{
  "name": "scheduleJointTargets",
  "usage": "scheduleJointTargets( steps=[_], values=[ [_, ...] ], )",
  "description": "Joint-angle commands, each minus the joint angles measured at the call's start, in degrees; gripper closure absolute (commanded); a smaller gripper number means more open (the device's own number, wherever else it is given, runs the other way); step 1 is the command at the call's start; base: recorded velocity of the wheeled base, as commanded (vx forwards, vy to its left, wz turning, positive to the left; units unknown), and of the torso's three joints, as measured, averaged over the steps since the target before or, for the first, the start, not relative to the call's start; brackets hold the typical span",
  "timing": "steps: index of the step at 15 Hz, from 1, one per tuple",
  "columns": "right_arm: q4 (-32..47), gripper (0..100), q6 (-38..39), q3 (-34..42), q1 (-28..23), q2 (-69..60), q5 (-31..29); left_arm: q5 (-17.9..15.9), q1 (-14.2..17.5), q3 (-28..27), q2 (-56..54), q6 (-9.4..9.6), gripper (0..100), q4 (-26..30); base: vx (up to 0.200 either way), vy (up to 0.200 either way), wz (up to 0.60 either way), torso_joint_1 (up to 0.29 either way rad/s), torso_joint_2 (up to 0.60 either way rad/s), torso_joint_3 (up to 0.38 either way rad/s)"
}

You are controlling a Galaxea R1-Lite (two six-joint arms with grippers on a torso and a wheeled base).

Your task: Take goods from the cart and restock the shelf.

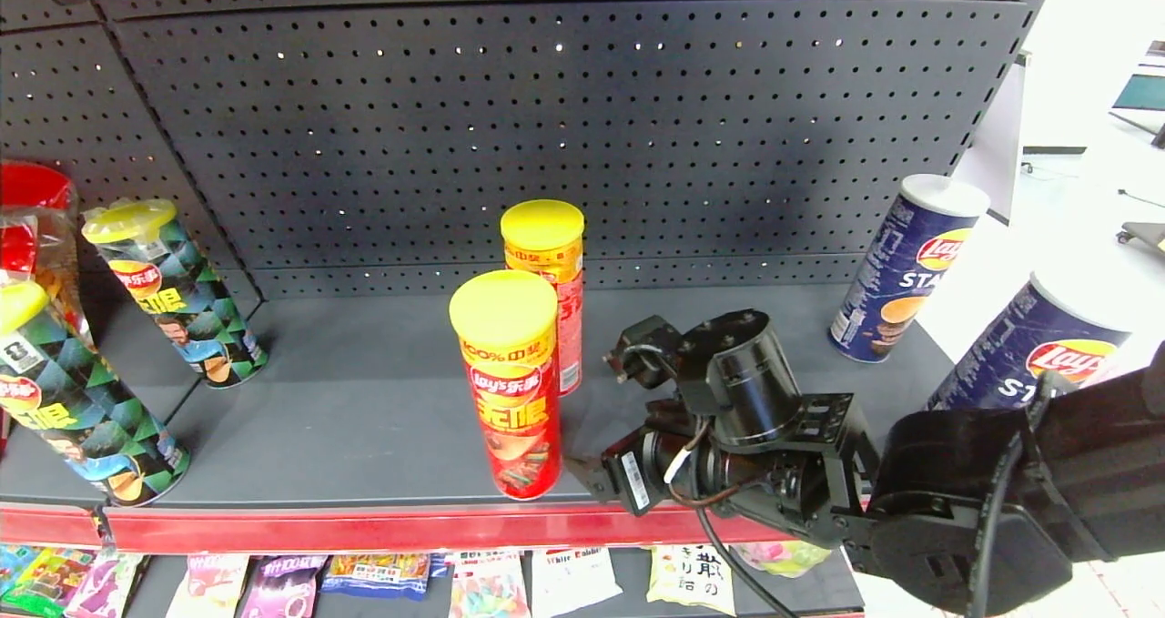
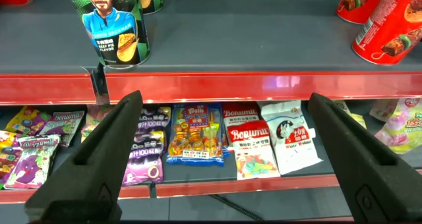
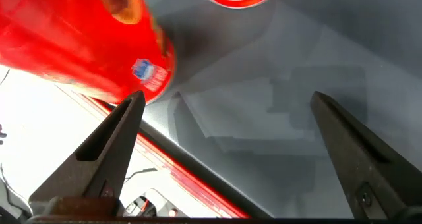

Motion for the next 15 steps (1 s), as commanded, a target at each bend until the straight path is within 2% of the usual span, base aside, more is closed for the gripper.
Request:
scheduleJointTargets(
  steps=[1, 2, 3, 5, 7, 8, 10, 11, 13, 14, 15],
  values=[
    [0.0, 0, -0.3, 4.3, -0.5, -7.9, 0.1, 0.0, 0.0, 0.0, 0.1, -0.01, 0, 0.0, 0.0, 0.0, 0.0, 0.0, 0.0, 0.0],
    [0.1, 0, -0.4, 8.6, -0.1, -14.5, 0.1, 0.0, 0.0, 0.0, 0.1, -0.01, 0, 0.0, 0.0, 0.0, 0.0, 0.0, 0.0, 0.0],
    [0.2, 0, -0.4, 9.3, 0.0, -15.3, 0.1, 0.0, 0.0, 0.0, 0.1, -0.01, 0, 0.0, 0.0, 0.0, 0.0, 0.0, 0.0, 0.0],
    [0.5, 0, -1.4, 23.4, 0.1, -35.6, 1.6, 0.0, 0.0, 0.0, 0.1, -0.01, 0, 0.0, 0.0, 0.0, 0.0, 0.0, 0.0, 0.0],
    [2.8, 0, -2.7, 30.3, -0.8, -47.4, 7.3, 0.0, 0.0, 0.0, 0.1, -0.01, 0, 0.0, 0.0, 0.0, 0.0, 0.0, 0.0, 0.0],
    [10.4, 0, -5.7, 35.1, -5.9, -61.2, 13.5, 0.0, 0.0, 0.0, 0.1, -0.01, 0, 0.0, 0.0, 0.0, 0.0, 0.0, 0.0, 0.0],
    [22.6, 0, -9.2, 36.2, -19.3, -76.5, 25.1, 0.0, 0.0, 0.0, 0.1, -0.01, 0, 0.0, 0.0, 0.0, 0.0, 0.0, 0.0, 0.0],
    [27.3, 0, -9.4, 36.0, -27.5, -82.4, 27.3, 0.0, 0.0, 0.0, 0.1, -0.01, 0, 0.0, 0.0, 0.0, 0.0, 0.0, 0.0, 0.0],
    [28.8, 0, -9.1, 38.2, -41.0, -89.3, 27.6, 0.0, 0.0, 0.0, 0.1, -0.01, 0, 0.0, 0.0, 0.0, 0.0, 0.0, 0.0, 0.0],
    [28.8, 0, -9.1, 40.9, -47.0, -93.5, 27.7, 0.0, 0.0, 0.0, 0.1, -0.01, 0, 0.0, 0.0, 0.0, 0.0, 0.0, 0.0, 0.0],
    [28.6, 0, -9.3, 43.3, -49.4, -97.4, 27.7, 0.0, 0.0, 0.0, 0.1, -0.01, 0, 0.0, 0.0, 0.0, 0.0, 0.0, 0.0, 0.0]
  ],
)
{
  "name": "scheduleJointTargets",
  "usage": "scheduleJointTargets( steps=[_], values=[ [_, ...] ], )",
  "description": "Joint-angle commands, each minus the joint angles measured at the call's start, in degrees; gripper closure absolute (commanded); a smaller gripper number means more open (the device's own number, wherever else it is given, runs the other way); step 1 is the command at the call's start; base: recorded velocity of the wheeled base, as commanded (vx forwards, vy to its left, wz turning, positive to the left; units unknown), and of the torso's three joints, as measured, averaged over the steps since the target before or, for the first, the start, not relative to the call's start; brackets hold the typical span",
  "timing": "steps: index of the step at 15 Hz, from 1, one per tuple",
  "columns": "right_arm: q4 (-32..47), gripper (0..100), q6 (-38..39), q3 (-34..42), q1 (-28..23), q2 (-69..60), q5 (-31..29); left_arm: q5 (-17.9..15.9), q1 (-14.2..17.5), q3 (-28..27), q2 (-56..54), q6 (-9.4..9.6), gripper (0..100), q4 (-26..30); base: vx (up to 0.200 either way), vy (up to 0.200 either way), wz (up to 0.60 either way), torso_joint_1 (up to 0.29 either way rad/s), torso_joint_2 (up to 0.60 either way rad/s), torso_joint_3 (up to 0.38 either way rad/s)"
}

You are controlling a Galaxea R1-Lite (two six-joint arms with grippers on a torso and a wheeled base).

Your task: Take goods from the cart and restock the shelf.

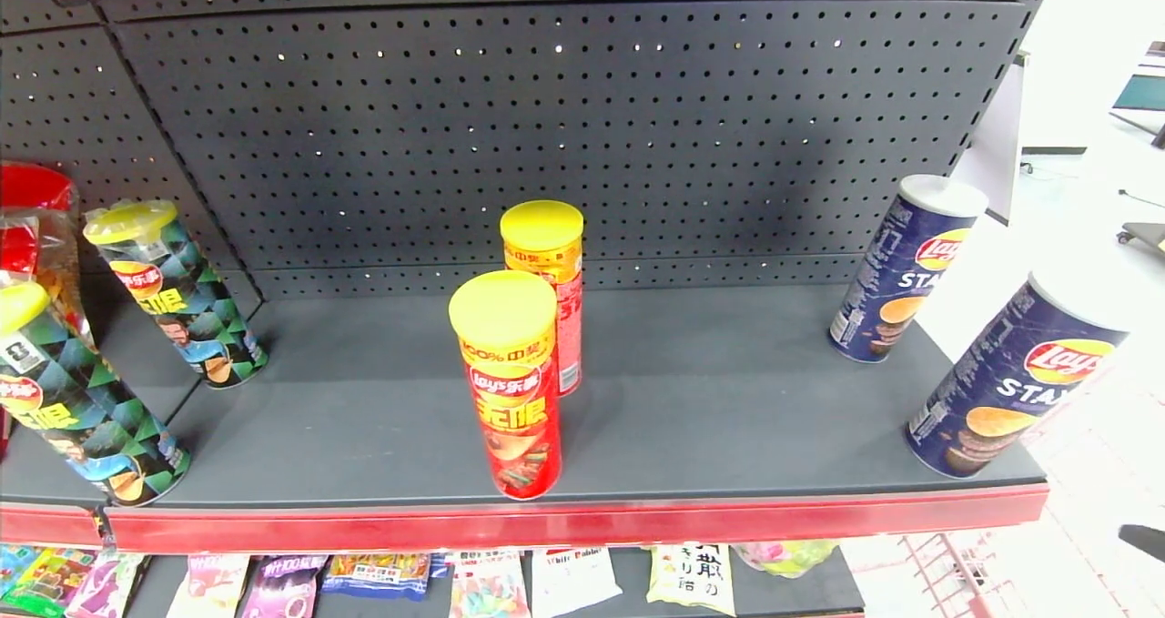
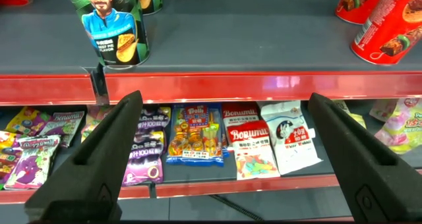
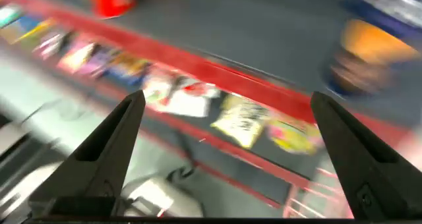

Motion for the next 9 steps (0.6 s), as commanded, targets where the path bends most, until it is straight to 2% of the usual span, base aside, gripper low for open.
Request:
scheduleJointTargets(
  steps=[1, 2, 6, 8, 9],
  values=[
    [4.2, 0, -1.3, 8.7, -14.7, -22.0, 3.7, 0.0, 0.0, 0.0, 0.1, -0.01, 0, 0.0, 0.0, 0.0, 0.0, 0.0, 0.0, 0.0],
    [4.6, 0, -1.3, 11.9, -14.3, -29.6, 3.3, 0.0, 0.0, 0.0, 0.1, -0.01, 0, 0.0, 0.0, 0.0, 0.0, 0.0, 0.0, 0.0],
    [4.0, 0, -0.4, 12.6, -14.8, -30.8, -0.1, 0.0, 0.0, 0.0, 0.1, -0.01, 0, 0.0, 0.0, 0.0, 0.0, 0.0, 0.0, 0.0],
    [3.7, 0, 1.1, 13.1, -14.8, -30.8, -6.6, 0.0, 0.0, 0.0, 0.1, -0.01, 0, 0.0, 0.0, 0.0, 0.0, 0.0, 0.0, 0.0],
    [0.4, 0, 1.6, 14.2, -14.8, -30.8, -13.6, 0.0, 0.0, 0.0, 0.1, -0.01, 0, 0.0, 0.0, 0.0, 0.0, 0.0, 0.0, 0.0]
  ],
)
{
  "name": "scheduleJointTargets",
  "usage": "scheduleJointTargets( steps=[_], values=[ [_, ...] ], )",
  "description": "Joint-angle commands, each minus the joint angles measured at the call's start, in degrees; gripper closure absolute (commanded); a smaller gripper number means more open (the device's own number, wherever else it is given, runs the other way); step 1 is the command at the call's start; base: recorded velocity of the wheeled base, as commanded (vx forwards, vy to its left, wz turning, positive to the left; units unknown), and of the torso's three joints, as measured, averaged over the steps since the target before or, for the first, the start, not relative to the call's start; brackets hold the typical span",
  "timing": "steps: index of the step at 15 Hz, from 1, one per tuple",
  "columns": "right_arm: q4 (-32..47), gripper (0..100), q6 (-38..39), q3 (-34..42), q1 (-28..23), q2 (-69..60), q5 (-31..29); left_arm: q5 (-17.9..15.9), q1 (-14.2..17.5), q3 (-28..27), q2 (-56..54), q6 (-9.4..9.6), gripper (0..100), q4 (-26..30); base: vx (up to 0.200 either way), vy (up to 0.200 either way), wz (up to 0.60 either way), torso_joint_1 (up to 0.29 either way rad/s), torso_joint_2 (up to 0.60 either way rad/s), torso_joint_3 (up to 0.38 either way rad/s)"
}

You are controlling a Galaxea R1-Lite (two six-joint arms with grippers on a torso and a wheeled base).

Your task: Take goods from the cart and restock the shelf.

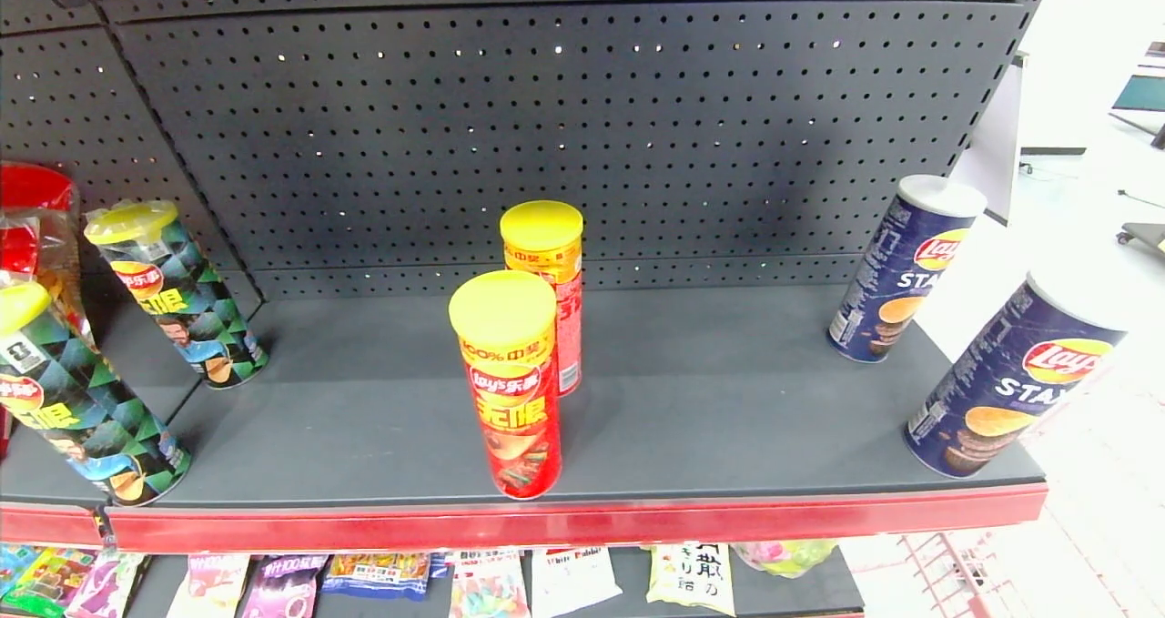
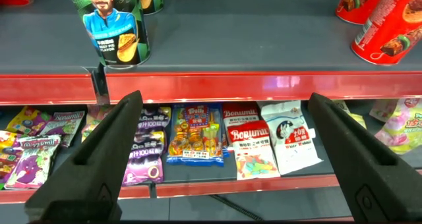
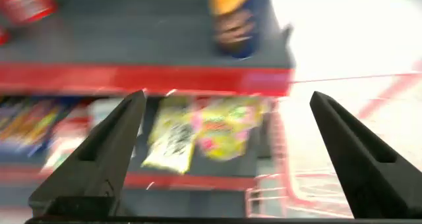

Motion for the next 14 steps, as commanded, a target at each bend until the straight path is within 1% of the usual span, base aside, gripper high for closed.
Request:
scheduleJointTargets(
  steps=[1, 2, 3, 4, 5, 6, 8, 14],
  values=[
    [-3.9, 0, -0.4, 2.3, 0.0, -0.9, -4.1, 0.0, 0.0, 0.0, 0.1, -0.01, 0, 0.0, 0.0, 0.0, 0.0, 0.0, 0.0, 0.0],
    [-4.9, 0, -1.3, 2.4, 0.0, -0.9, -2.5, 0.0, 0.0, 0.0, 0.1, -0.01, 0, 0.0, 0.0, 0.0, 0.0, 0.0, 0.0, 0.0],
    [-5.5, 0, -1.6, 3.3, 0.0, -0.9, 0.8, 0.0, 0.0, 0.0, 0.1, -0.01, 0, 0.0, 0.0, 0.0, 0.0, 0.0, 0.0, 0.0],
    [-4.4, 0, -0.2, 3.8, 0.0, -0.9, 1.2, 0.0, 0.0, 0.0, 0.1, -0.01, 0, 0.0, 0.0, 0.0, 0.0, 0.0, 0.0, 0.0],
    [-4.4, 0, 0.8, 3.8, 0.0, -0.9, 1.5, 0.0, 0.0, 0.0, 0.1, -0.01, 0, 0.0, 0.0, 0.0, 0.0, 0.0, 0.0, 0.0],
    [-4.4, 0, -0.3, 3.8, 0.0, -0.9, 1.7, 0.0, 0.0, 0.0, 0.1, -0.01, 0, 0.0, 0.0, 0.0, 0.0, 0.0, 0.0, 0.0],
    [-4.4, 0, 0.1, 3.8, 0.0, -0.9, 1.2, -0.2, 0.0, 0.0, 0.1, 0.43, 0, 0.0, 0.0, 0.0, 0.0, 0.0, 0.0, 0.0],
    [-4.4, 0, 0.0, 3.8, 0.0, -0.9, 1.1, -0.2, 0.0, 0.0, 0.1, 0.43, 0, 0.0, 0.0, 0.0, 0.0, 0.0, 0.0, 0.0]
  ],
)
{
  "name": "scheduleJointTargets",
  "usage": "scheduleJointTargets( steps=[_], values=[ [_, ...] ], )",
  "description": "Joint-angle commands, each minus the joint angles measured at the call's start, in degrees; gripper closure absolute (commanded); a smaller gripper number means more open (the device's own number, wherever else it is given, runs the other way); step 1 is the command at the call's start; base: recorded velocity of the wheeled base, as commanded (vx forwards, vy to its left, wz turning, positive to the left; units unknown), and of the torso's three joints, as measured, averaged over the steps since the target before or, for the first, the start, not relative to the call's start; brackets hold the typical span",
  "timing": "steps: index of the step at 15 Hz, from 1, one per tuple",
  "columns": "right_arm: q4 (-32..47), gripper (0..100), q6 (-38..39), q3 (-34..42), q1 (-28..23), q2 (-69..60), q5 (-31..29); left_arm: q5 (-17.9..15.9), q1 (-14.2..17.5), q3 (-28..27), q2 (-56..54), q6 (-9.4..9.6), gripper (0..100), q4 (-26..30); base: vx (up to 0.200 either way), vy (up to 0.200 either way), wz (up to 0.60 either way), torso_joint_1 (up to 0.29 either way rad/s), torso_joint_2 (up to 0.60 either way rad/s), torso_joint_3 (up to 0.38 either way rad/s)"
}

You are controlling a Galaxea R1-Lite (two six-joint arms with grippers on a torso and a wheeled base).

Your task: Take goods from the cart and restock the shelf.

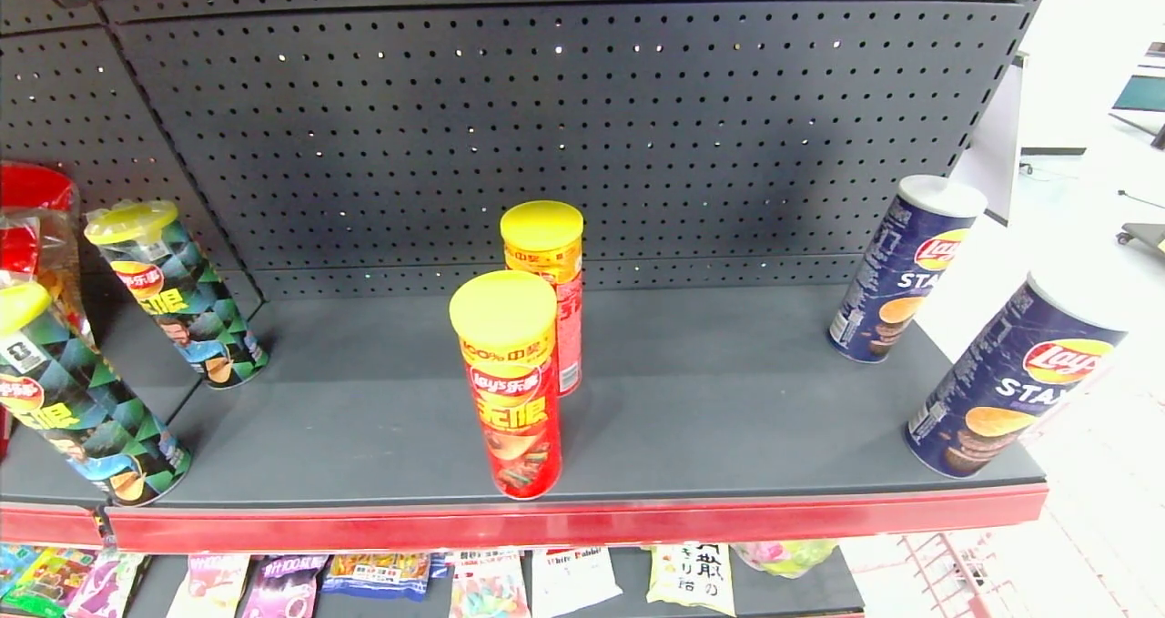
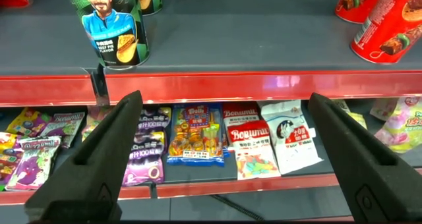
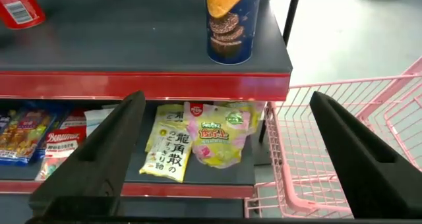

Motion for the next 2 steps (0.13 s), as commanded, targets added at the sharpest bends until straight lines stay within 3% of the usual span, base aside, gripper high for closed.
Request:
scheduleJointTargets(
  steps=[1, 2],
  values=[
    [0.0, 0, -0.1, 0.0, 0.0, 0.1, -0.8, 0.0, 0.0, 0.0, 0.1, -0.06, 0, 0.0, 0.0, 0.0, 0.0, 0.0, 0.0, 0.0],
    [0.0, 0, 0.1, 0.0, 0.0, 0.1, -1.1, 0.0, 0.0, 0.0, 0.1, -0.06, 0, 0.0, 0.0, 0.0, 0.0, 0.0, 0.0, 0.0]
  ],
)
